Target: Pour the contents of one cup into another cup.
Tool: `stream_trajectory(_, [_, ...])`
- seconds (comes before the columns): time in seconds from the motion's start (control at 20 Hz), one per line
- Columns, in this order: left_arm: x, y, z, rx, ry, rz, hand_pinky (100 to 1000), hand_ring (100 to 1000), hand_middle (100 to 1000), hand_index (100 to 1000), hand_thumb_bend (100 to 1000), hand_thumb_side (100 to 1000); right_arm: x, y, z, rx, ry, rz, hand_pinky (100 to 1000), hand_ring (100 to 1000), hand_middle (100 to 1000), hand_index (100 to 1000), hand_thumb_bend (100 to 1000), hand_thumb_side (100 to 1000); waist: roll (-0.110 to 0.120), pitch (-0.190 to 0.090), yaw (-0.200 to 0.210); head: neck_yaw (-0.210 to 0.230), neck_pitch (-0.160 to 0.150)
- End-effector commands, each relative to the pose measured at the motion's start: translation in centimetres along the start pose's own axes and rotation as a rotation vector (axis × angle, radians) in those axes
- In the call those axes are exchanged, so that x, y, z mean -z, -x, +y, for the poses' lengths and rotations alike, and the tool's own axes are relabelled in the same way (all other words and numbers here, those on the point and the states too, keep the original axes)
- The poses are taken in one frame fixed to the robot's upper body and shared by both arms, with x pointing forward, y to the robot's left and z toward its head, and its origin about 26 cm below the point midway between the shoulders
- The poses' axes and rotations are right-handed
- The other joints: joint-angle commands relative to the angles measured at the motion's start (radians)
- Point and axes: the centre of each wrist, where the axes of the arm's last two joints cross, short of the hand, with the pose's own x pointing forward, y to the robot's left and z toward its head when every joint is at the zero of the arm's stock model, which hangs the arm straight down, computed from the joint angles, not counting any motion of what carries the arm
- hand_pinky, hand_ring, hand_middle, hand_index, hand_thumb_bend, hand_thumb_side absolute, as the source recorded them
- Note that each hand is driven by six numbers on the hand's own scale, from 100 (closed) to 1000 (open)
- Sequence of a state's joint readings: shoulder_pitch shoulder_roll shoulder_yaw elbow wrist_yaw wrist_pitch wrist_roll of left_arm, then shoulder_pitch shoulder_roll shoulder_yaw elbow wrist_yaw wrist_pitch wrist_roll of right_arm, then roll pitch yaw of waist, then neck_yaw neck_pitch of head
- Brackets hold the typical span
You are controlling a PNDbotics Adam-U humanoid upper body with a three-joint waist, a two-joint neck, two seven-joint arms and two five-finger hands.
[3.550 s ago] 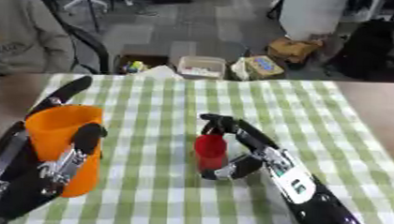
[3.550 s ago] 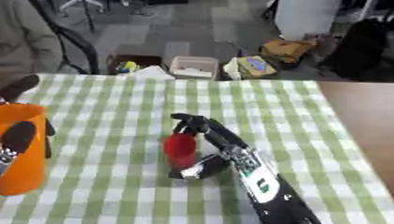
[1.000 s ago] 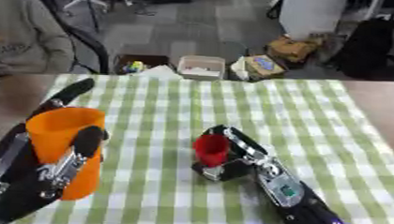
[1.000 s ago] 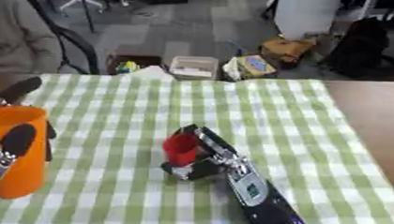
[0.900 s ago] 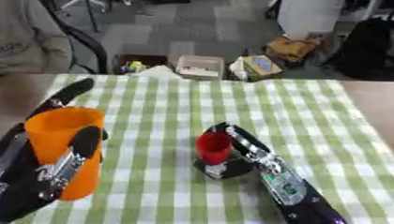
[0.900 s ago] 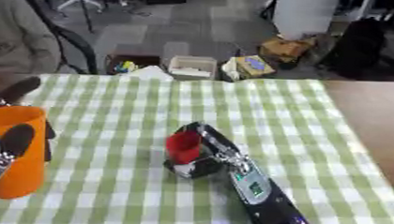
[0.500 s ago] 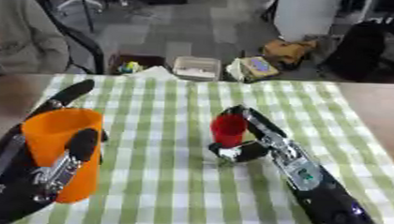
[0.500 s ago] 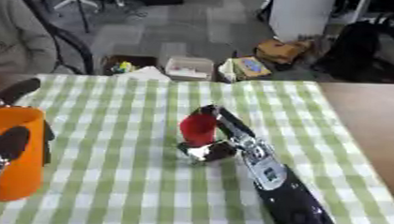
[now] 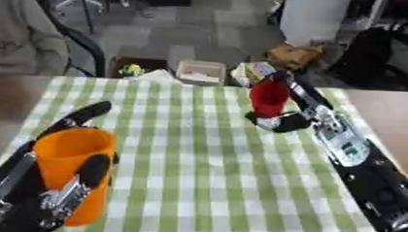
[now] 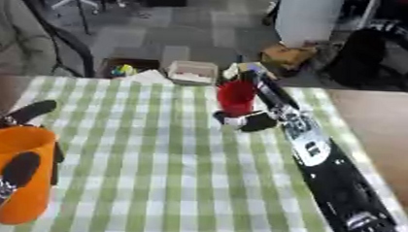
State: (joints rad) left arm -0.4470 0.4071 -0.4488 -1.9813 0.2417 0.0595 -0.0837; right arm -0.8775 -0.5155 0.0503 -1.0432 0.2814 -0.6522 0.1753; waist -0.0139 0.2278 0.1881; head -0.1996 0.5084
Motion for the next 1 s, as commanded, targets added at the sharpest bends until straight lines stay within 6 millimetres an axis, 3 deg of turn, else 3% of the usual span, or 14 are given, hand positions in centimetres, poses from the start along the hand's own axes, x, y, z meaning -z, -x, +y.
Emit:
stream_trajectory(0.05, [-0.2, -0.5, 0.1, 0.046, 0.045, 0.001, 245, 262, 328, 923, 100, 446, 2.1, -1.9, -3.1, -0.097, 0.001, -0.119, 319, 248, 140, 506, 100, 100, -0.006, -0.025, -0.008, 0.010, -0.010])
stream_trajectory(0.6, [0.7, -1.2, -0.1, 0.176, 0.150, -0.057, 246, 262, 331, 887, 100, 441, 9.3, -9.8, -2.3, -0.177, -0.130, -0.559, 370, 276, 167, 504, 100, 100, -0.048, -0.032, -0.053, 0.029, -0.016])
stream_trajectory(1.0, [2.7, -0.5, 0.2, 0.228, 0.092, -0.082, 246, 264, 332, 883, 100, 464, 11.9, -15.3, -1.0, -0.252, -0.195, -0.813, 418, 310, 227, 474, 100, 100, -0.072, -0.037, -0.078, 0.041, -0.016])
